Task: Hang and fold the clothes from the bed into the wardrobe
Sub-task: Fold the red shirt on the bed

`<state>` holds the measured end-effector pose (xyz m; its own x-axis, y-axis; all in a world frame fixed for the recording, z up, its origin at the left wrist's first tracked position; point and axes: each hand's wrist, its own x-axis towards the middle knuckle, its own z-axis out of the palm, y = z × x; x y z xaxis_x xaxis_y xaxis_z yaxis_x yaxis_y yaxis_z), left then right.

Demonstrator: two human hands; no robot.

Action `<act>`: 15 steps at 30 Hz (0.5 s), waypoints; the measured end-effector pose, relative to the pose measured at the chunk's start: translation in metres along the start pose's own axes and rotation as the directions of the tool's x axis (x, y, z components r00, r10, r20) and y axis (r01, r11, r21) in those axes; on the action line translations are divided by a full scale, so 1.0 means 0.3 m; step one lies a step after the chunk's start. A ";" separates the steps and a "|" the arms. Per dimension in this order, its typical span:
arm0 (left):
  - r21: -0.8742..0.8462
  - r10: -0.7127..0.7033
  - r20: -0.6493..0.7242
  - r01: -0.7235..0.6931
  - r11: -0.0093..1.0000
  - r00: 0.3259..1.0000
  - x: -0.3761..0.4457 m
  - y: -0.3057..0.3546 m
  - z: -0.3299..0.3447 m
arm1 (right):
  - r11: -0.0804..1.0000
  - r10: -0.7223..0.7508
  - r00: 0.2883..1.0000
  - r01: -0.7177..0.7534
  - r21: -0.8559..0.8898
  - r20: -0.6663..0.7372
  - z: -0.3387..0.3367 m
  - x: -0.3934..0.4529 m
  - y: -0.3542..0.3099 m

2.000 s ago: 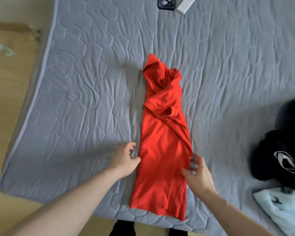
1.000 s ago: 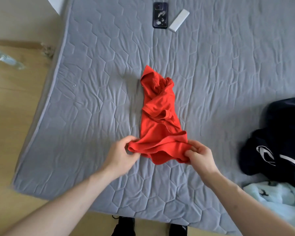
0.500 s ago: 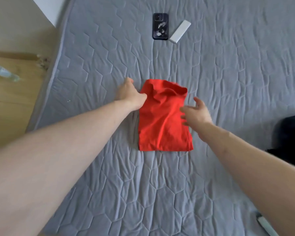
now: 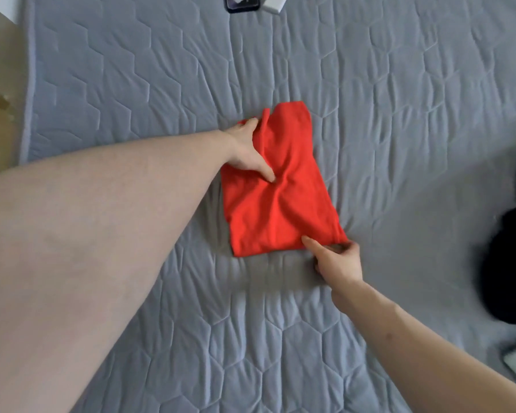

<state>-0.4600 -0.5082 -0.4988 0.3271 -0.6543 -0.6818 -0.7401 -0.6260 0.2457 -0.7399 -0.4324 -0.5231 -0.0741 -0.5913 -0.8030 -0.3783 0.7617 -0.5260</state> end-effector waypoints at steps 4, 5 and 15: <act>-0.228 -0.090 -0.020 0.083 0.970 0.996 -0.008 -0.043 0.021 | 0.970 0.062 0.981 -0.102 0.220 0.185 -0.027 0.007 -0.034; -0.289 -0.092 -0.010 0.085 0.953 0.996 -0.030 -0.051 0.028 | 0.959 0.073 0.977 -0.123 0.254 0.198 -0.034 0.001 -0.050; -0.853 0.026 0.468 0.444 0.275 0.883 -0.516 -0.121 0.229 | 0.957 0.037 0.999 -0.035 0.287 -0.003 -0.132 -0.019 -0.206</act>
<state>-0.5241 -0.3549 -0.4495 -0.0056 -0.3958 -0.9183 0.4428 -0.8243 0.3526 -0.7526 -0.4867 -0.4750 -0.0910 -0.5635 -0.8211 -0.0945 0.8257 -0.5561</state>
